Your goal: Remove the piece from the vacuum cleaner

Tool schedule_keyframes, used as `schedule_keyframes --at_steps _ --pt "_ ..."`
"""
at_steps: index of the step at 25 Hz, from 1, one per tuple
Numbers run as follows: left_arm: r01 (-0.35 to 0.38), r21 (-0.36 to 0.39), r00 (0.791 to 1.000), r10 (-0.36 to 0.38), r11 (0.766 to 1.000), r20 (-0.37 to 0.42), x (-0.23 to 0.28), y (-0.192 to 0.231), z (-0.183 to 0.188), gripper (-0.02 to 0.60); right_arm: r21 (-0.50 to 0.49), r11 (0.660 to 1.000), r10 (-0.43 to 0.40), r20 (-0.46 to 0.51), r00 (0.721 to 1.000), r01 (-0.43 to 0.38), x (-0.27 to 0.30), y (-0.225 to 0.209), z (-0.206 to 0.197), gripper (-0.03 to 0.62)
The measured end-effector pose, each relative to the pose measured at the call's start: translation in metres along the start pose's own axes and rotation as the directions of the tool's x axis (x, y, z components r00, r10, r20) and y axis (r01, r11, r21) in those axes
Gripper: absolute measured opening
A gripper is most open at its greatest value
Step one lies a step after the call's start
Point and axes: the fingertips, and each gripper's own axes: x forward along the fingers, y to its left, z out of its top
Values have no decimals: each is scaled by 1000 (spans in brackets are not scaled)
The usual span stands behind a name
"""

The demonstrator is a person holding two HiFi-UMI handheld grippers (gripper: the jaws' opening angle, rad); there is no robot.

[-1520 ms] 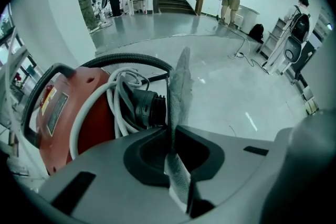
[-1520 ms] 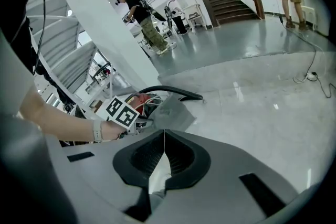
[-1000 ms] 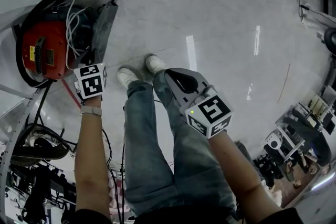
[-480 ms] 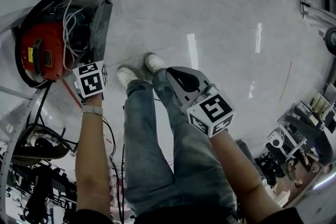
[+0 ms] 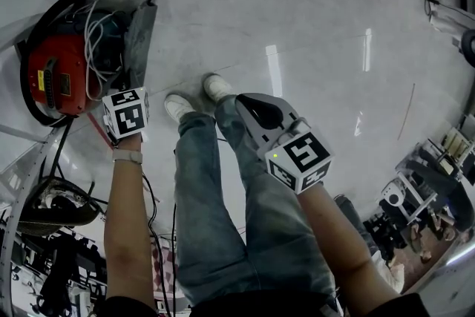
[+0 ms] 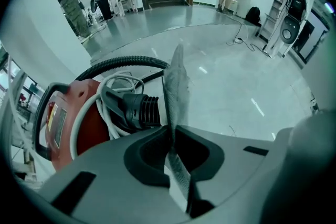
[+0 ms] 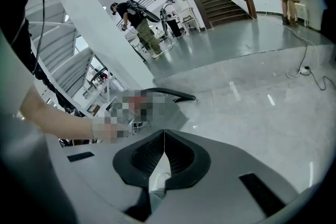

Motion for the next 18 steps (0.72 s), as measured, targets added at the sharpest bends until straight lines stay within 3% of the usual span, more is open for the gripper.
schedule_keyframes --at_steps 6,18 --pt "-22 101 1000 23 995 -9 0 -3 -3 43 7 1000 -4 9 1000 4 -5 -4 -2 31" --pt "-39 149 999 41 988 -11 1 -7 -3 43 21 1000 -9 18 1000 9 -8 -4 -7 31"
